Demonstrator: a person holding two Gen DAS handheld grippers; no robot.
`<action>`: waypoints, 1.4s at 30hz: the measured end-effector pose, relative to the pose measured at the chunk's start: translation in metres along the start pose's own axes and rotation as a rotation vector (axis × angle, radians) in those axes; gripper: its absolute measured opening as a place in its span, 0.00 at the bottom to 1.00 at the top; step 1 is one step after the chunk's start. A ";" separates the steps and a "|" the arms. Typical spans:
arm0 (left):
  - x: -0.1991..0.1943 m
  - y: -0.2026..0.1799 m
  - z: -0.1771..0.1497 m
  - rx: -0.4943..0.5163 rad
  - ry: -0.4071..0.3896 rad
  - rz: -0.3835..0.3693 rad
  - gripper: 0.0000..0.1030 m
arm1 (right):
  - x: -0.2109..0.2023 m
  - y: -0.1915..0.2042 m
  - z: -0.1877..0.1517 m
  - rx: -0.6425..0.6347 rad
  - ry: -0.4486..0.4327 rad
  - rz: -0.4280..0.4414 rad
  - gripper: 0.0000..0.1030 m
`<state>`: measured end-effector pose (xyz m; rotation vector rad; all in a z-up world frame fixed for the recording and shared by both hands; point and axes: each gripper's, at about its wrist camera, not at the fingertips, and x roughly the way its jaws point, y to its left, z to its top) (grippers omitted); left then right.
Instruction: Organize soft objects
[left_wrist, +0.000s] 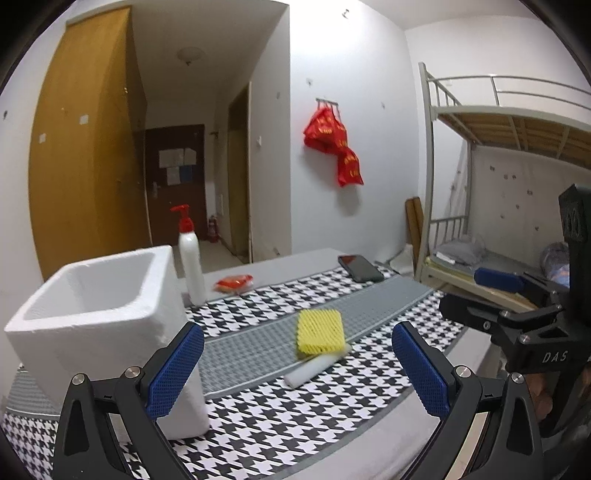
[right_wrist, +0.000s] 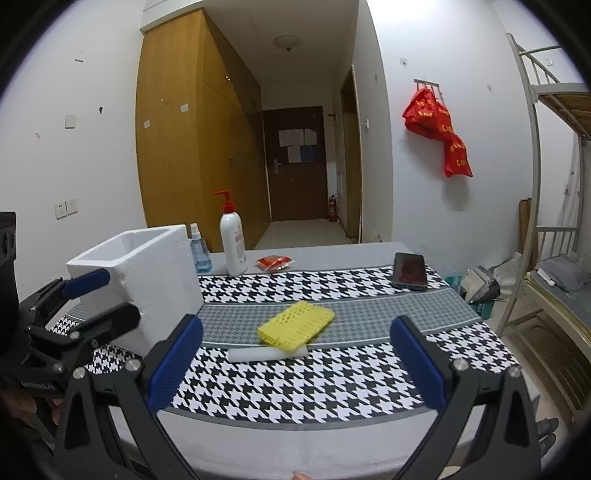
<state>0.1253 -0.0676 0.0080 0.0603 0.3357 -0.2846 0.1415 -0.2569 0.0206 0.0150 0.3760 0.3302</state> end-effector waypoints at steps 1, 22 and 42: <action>0.002 -0.001 0.000 0.004 0.006 -0.006 0.99 | 0.000 -0.001 -0.001 0.001 0.000 -0.004 0.99; 0.065 -0.005 -0.014 0.002 0.185 -0.028 0.99 | 0.043 -0.033 -0.010 0.055 0.111 -0.014 0.99; 0.111 0.008 -0.025 -0.009 0.308 -0.026 0.99 | 0.082 -0.045 -0.011 0.057 0.196 0.017 0.99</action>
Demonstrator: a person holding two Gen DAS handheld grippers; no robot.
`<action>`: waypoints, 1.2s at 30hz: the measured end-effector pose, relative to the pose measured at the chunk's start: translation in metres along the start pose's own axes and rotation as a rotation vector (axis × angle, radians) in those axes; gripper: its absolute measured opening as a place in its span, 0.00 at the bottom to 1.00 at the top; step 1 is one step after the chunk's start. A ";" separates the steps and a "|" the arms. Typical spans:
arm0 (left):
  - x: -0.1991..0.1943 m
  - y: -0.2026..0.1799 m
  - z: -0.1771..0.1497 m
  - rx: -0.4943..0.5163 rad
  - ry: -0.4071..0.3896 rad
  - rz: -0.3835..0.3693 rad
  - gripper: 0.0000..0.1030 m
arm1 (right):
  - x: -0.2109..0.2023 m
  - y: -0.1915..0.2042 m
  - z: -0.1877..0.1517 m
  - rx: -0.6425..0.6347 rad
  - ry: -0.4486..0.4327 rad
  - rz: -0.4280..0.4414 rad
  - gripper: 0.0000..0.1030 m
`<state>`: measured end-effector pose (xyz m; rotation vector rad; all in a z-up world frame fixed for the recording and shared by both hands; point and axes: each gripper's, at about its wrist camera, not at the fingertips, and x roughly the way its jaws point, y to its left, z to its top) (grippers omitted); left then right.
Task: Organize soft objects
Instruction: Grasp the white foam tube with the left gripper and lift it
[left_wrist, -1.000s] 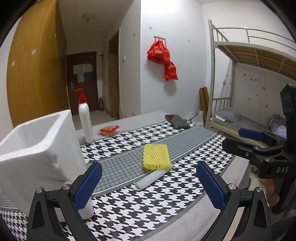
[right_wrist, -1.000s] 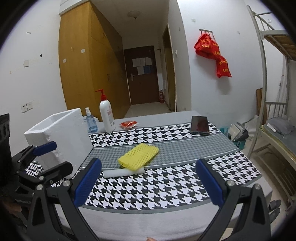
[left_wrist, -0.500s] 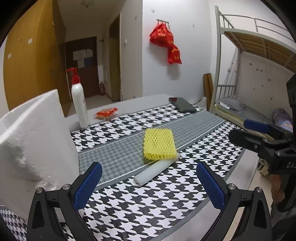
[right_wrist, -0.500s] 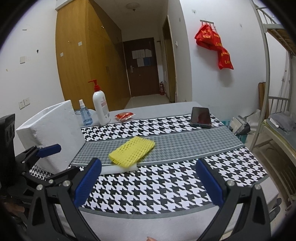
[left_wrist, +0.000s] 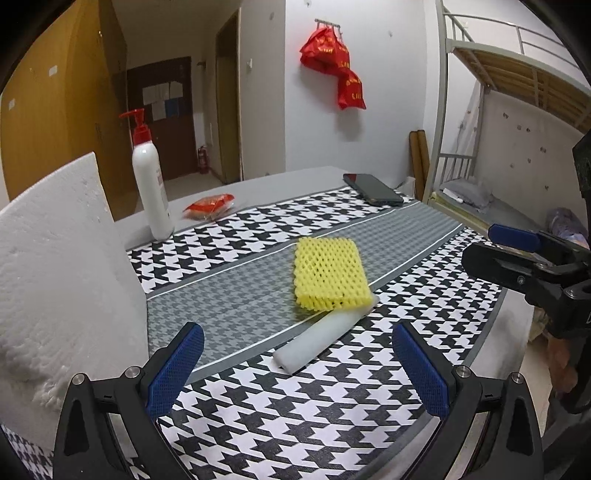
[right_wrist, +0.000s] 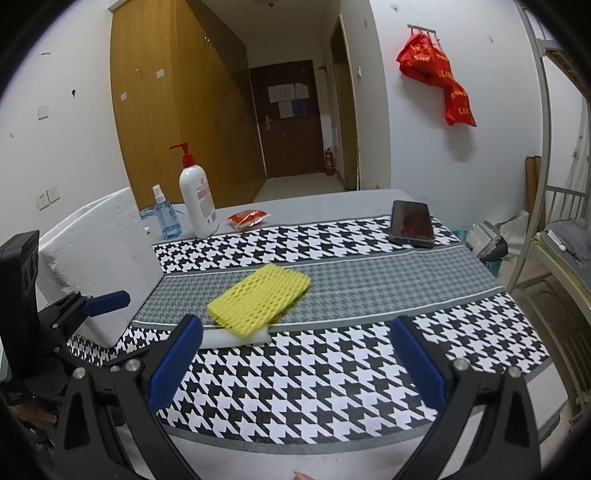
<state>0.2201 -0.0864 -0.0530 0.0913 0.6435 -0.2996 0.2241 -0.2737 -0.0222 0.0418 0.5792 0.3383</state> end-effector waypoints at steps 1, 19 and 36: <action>0.002 0.001 0.000 0.001 0.006 -0.005 0.99 | 0.002 0.000 0.000 -0.002 0.005 0.001 0.99; 0.026 -0.002 0.005 0.078 0.092 -0.089 0.89 | 0.018 -0.004 0.000 0.009 0.041 0.030 0.99; 0.051 -0.005 -0.002 0.171 0.190 -0.168 0.56 | 0.021 -0.009 -0.004 0.026 0.057 0.013 0.99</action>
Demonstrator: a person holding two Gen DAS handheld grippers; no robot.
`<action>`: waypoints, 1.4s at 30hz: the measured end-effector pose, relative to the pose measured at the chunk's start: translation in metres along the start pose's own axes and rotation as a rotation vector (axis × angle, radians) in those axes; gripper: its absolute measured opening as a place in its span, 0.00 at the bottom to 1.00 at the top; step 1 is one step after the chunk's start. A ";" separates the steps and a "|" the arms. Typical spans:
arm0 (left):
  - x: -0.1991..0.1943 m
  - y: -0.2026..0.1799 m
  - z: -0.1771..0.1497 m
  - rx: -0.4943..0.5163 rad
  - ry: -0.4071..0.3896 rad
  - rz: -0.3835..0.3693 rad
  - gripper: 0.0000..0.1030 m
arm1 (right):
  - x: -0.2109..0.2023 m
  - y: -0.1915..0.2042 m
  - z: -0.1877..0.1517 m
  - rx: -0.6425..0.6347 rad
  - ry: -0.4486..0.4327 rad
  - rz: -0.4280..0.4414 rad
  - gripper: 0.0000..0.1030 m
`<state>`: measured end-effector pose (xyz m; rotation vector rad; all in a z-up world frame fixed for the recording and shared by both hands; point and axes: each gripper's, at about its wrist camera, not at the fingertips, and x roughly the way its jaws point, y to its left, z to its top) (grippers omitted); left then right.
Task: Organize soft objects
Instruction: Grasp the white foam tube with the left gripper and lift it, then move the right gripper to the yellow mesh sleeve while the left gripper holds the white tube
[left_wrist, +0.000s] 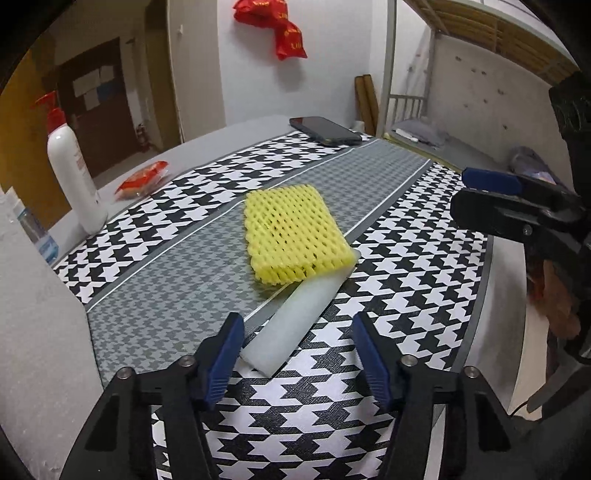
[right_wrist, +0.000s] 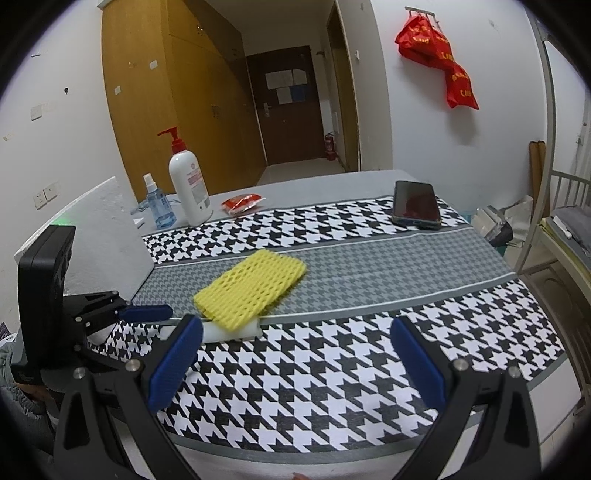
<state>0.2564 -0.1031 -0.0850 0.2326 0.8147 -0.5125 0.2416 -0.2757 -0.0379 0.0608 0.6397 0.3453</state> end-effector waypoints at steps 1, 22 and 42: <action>0.001 0.000 0.000 0.001 0.004 0.001 0.52 | 0.000 0.000 0.000 -0.001 -0.001 -0.001 0.99; -0.012 -0.001 -0.004 -0.008 0.041 0.035 0.10 | -0.008 0.003 0.000 -0.004 -0.024 -0.002 0.99; -0.029 -0.035 -0.020 -0.035 0.026 0.000 0.22 | -0.020 0.001 -0.004 -0.026 -0.027 0.038 0.99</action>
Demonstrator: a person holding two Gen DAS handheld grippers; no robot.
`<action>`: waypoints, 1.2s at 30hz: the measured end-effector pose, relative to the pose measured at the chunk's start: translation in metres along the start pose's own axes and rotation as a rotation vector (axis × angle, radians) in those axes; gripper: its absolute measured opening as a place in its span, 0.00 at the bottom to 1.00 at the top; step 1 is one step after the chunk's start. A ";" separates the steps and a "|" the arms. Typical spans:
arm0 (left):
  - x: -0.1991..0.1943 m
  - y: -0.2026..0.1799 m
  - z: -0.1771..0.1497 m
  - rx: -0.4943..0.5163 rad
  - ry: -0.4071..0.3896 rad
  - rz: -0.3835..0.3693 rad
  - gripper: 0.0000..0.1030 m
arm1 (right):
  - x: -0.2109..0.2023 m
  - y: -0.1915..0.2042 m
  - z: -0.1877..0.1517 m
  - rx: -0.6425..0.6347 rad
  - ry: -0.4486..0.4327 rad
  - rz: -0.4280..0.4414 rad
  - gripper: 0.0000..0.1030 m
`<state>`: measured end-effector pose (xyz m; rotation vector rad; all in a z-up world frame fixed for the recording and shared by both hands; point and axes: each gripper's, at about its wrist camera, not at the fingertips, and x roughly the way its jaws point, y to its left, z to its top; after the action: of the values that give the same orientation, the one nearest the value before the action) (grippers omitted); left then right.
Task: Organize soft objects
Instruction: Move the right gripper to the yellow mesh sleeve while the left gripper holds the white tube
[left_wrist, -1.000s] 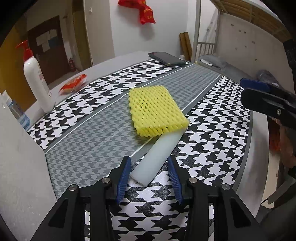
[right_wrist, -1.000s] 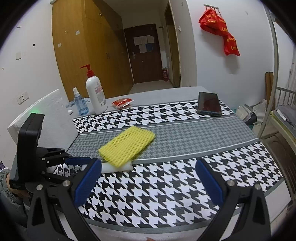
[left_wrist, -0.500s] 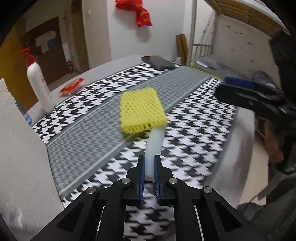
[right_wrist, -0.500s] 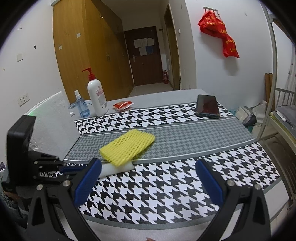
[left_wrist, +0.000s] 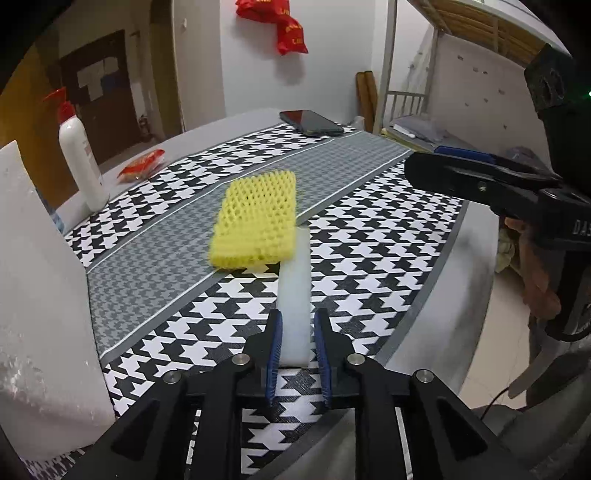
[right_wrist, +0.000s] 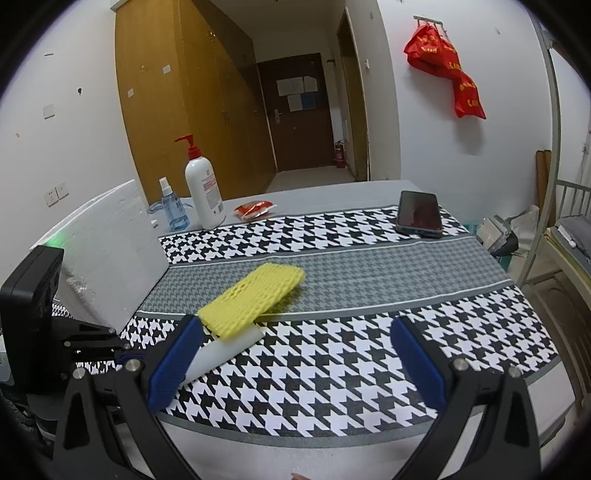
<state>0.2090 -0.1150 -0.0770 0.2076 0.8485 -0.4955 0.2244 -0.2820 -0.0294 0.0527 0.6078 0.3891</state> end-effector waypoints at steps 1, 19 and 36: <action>0.002 0.001 0.000 -0.001 0.002 0.002 0.24 | 0.001 0.000 0.000 -0.001 0.005 0.000 0.99; 0.017 -0.001 0.001 -0.005 0.012 0.027 0.20 | 0.022 0.004 0.008 -0.033 0.037 0.020 0.99; -0.043 -0.017 -0.016 -0.026 -0.105 0.031 0.18 | 0.014 0.001 0.013 -0.055 0.022 0.045 0.99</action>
<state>0.1662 -0.1095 -0.0541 0.1698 0.7481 -0.4620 0.2422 -0.2748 -0.0263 0.0091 0.6179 0.4505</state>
